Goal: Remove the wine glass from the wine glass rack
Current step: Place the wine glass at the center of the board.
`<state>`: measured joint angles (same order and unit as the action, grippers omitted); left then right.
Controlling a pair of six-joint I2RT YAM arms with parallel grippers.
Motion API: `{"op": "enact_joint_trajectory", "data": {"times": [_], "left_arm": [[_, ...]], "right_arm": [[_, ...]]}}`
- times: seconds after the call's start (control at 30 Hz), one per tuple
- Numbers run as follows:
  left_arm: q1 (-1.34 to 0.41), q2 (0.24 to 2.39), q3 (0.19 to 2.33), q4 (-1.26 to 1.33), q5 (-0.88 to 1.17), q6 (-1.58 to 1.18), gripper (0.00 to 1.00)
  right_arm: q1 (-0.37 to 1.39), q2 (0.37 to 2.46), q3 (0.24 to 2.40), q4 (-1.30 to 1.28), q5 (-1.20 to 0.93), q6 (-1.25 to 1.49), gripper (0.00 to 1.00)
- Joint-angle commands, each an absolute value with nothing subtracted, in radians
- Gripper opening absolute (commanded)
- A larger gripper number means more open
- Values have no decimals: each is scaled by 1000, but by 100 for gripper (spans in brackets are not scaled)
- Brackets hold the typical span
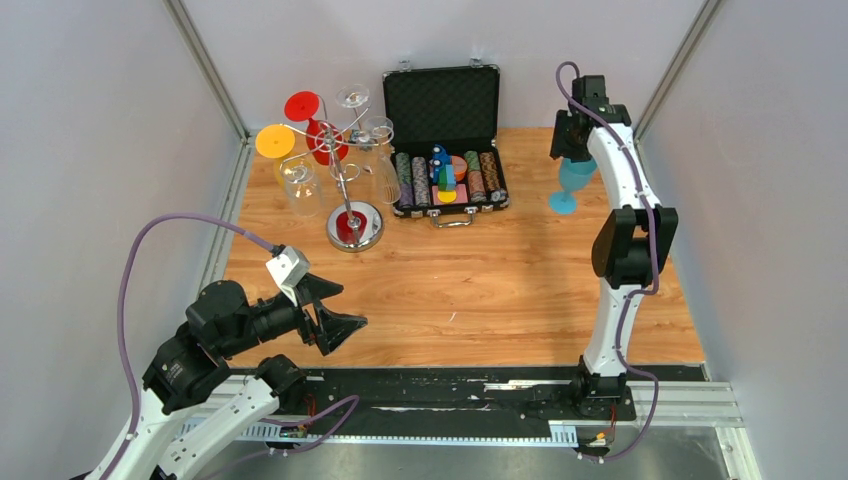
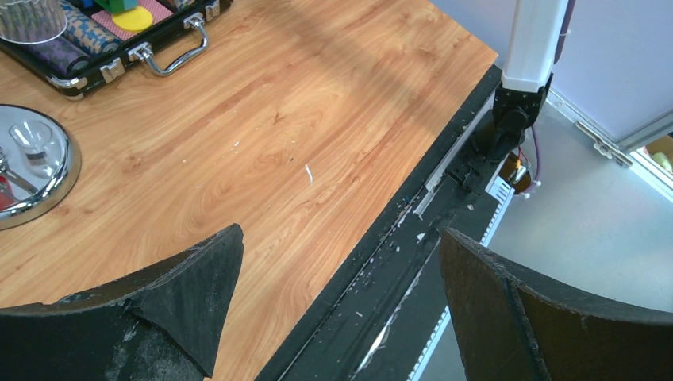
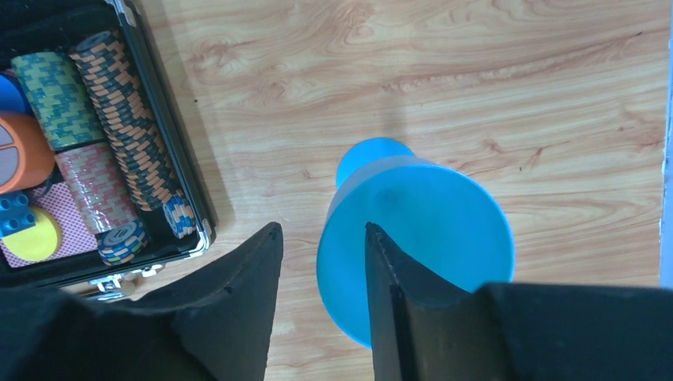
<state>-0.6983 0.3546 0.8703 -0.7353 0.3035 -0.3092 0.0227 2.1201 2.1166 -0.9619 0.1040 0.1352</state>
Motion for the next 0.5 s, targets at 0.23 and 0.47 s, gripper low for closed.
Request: {"op": "enact_joint_trajectory", "data": {"times": [0.23,0.47], "left_arm": [[-696,354,867,-707,262,-327,100],[-696,347,868,-712,236,-333,100]], "right_arm": [[64,1924,2163,-936,19,185,50],[167,1756,2072,-845,-99,191,54]]}}
